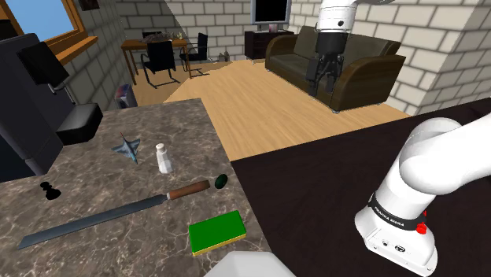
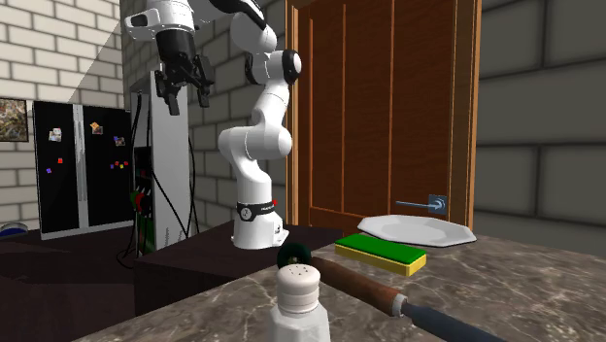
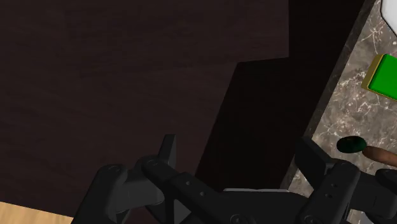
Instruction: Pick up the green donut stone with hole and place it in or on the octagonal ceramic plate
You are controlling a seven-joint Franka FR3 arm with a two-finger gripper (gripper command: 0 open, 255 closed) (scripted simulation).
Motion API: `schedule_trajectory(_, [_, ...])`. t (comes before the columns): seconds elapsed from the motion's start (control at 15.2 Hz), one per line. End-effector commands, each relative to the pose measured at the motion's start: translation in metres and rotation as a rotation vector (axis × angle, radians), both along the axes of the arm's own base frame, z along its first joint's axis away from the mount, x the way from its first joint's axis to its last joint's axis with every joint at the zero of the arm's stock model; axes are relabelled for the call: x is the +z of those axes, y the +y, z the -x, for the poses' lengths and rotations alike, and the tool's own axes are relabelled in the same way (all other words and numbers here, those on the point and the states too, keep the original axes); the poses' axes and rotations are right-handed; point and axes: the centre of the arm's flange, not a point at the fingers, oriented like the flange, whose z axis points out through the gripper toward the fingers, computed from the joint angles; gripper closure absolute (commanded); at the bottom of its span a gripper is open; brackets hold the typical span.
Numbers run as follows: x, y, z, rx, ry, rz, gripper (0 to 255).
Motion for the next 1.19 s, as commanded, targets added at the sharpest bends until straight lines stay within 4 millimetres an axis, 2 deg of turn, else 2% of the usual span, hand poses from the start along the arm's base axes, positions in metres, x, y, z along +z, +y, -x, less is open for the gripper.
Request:
schedule_trajectory(0.0, [0.0,0.0,0.0,0.0,0.0,0.0,0])
schedule_trajectory(0.59, [-0.053,0.1,-0.068,0.217,0.005,0.081,0])
schedule_trajectory(1.12, [-0.107,0.195,-0.11,0.41,0.009,0.154,0])
